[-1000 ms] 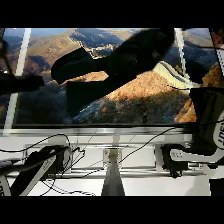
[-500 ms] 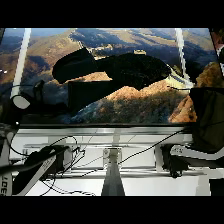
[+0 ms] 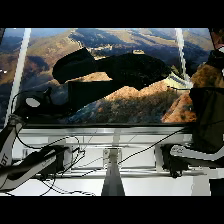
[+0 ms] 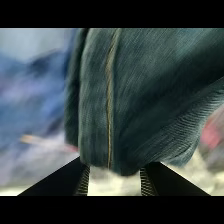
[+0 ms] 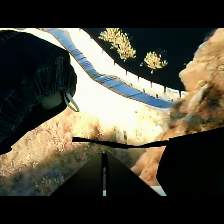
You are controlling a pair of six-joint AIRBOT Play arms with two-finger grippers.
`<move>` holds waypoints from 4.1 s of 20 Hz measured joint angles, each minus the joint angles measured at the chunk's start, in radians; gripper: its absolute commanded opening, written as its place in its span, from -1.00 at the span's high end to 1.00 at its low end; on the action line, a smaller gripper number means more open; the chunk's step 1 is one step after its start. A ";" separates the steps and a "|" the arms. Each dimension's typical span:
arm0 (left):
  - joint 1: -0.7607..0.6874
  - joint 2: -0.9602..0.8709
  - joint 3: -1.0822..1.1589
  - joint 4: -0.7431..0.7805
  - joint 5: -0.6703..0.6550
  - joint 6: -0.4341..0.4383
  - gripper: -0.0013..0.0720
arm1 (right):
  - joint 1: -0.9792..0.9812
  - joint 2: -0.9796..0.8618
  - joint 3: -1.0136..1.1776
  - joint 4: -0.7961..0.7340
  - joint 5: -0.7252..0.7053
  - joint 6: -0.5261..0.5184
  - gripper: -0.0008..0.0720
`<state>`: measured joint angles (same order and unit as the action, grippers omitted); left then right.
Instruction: Fold the clothes and pants, and hang the long-sleeved shirts on hangers.
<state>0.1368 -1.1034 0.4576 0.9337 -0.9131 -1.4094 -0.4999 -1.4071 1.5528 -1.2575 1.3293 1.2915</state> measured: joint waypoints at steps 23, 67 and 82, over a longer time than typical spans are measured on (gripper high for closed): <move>0.004 0.278 0.248 -0.040 0.130 0.181 0.90 | 0.210 -0.066 -0.652 0.627 -0.484 -0.077 -0.75; 0.360 0.181 0.599 0.160 0.338 0.055 0.92 | 0.151 -0.095 -0.034 0.465 -0.658 0.127 0.92; 0.530 0.063 0.694 0.345 0.021 0.045 0.91 | 0.069 -0.084 0.159 0.036 -0.174 0.161 0.92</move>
<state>0.6666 -1.0409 1.1515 1.2785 -0.8925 -1.3643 -0.4313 -1.4910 1.7119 -1.2213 1.1549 1.4528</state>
